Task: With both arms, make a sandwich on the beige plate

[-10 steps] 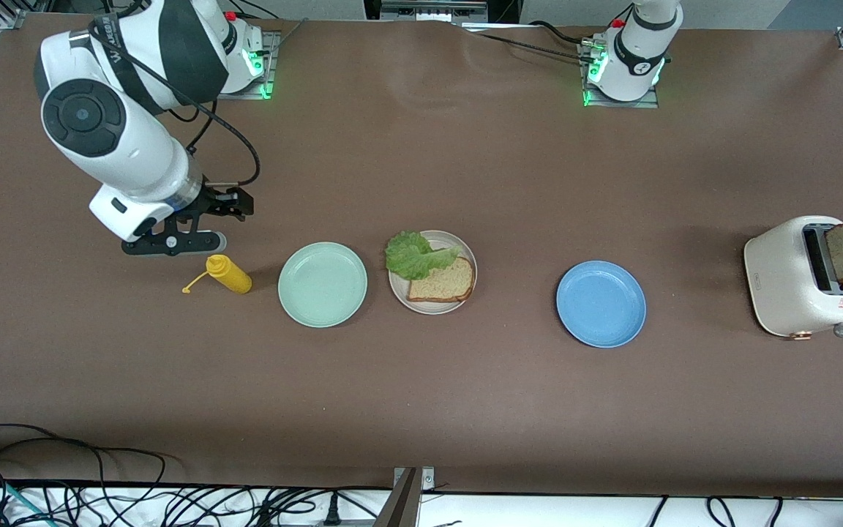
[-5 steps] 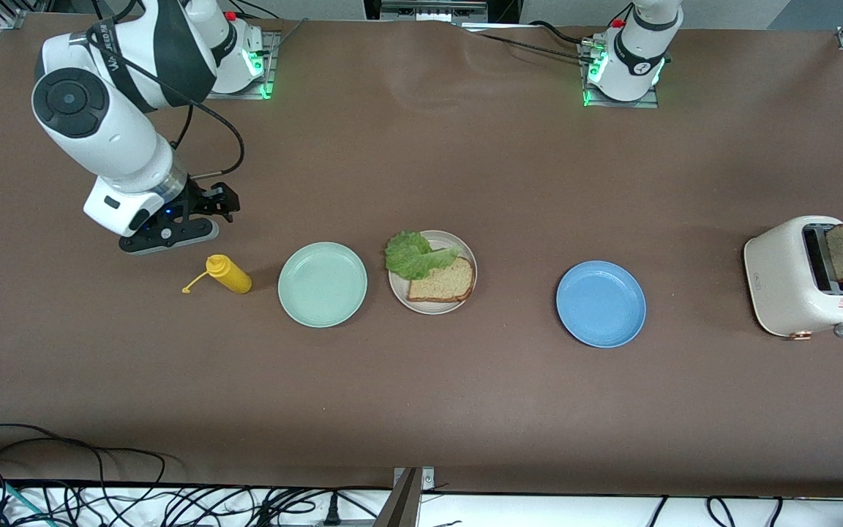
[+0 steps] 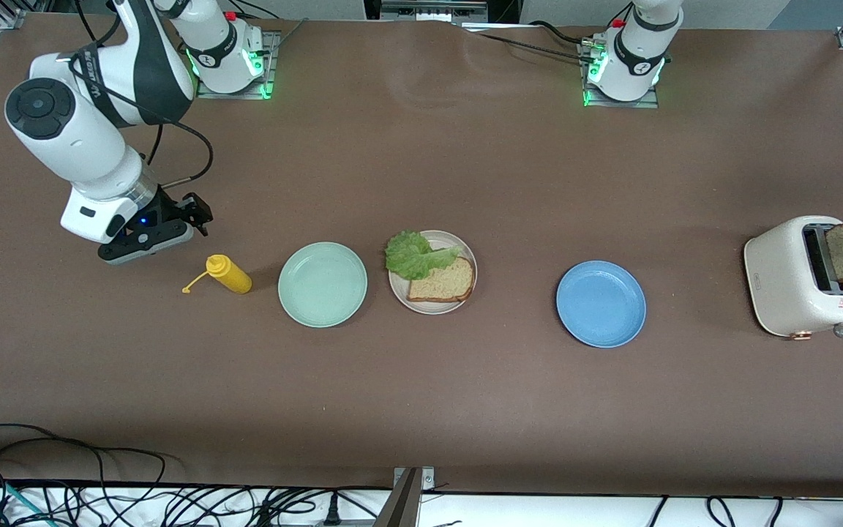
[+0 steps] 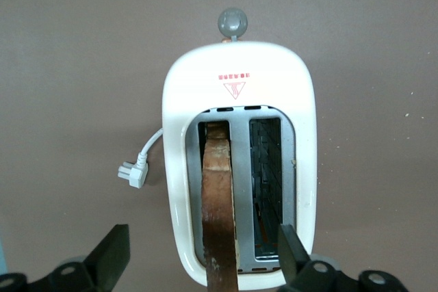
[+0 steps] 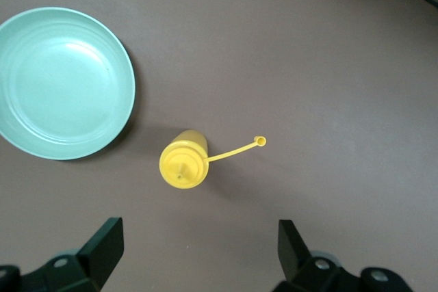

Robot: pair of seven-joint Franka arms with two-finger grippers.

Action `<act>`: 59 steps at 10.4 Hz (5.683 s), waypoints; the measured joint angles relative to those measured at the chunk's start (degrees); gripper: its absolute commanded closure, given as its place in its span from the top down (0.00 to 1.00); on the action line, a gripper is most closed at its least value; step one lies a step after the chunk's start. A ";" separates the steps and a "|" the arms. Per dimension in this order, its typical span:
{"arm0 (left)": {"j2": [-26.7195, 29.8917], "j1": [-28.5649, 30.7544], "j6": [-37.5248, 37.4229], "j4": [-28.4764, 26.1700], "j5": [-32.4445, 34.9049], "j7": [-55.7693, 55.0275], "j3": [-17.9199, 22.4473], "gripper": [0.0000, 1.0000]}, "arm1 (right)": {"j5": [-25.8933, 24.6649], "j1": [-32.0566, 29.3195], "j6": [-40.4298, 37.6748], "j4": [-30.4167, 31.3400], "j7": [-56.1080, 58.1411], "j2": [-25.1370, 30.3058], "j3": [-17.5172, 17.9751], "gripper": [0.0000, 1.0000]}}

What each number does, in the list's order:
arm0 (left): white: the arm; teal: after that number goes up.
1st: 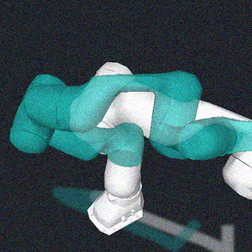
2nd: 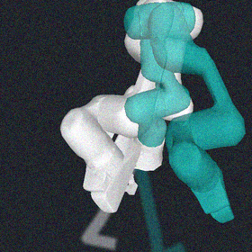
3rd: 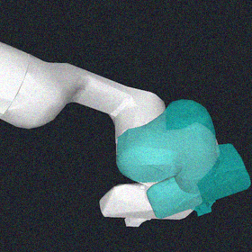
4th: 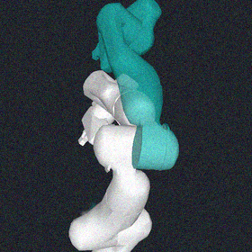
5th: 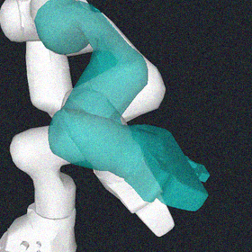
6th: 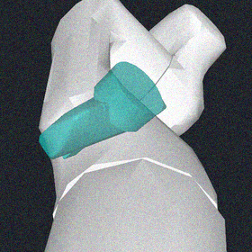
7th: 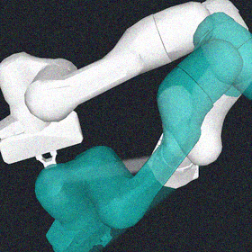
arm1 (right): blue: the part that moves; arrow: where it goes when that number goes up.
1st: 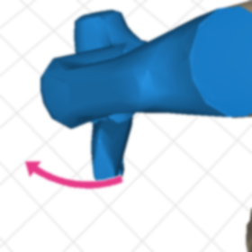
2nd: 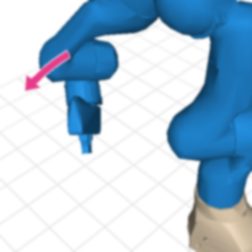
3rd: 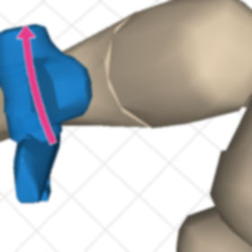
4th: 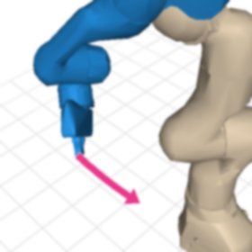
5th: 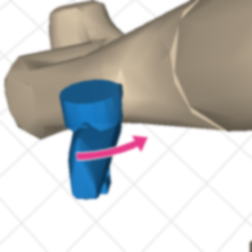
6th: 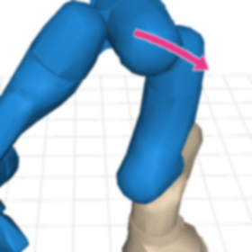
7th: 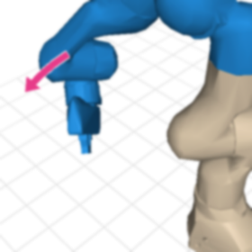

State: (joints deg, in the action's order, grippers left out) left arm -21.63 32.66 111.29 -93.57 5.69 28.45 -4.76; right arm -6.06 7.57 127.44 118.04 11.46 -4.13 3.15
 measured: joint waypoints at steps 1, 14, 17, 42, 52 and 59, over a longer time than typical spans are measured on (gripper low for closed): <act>-0.26 0.00 -0.06 -0.27 0.00 -0.13 -0.07 0.18 | 0.00 0.02 3.33 2.60 1.11 0.24 -0.59 1.00; -0.24 -0.08 -1.66 0.20 0.00 -0.64 -0.87 0.00 | 29.16 -0.10 16.39 13.53 40.57 0.45 -8.60 1.00; 1.67 -0.09 -4.55 2.21 0.00 -0.63 -1.38 0.00 | 38.28 -0.29 17.45 13.84 49.41 -1.68 -8.99 1.00; 2.95 -11.65 -18.07 11.45 4.40 -12.88 -13.34 0.00 | 52.13 -0.01 19.79 12.17 58.76 -11.92 -6.72 1.00; 3.05 -13.52 -21.31 12.27 3.77 -21.91 -13.75 0.00 | 52.13 0.00 19.91 11.99 59.33 -12.09 -6.70 1.00; 3.05 -13.51 -21.31 12.45 3.77 -22.31 -14.01 0.00 | 52.13 -0.01 19.99 11.80 62.03 -13.65 -6.74 1.00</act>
State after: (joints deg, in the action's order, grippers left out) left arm -18.57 19.15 89.98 -81.12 9.46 6.13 -18.78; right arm 46.07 7.56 147.43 129.85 73.49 -17.78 -3.59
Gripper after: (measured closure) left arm 0.921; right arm 0.000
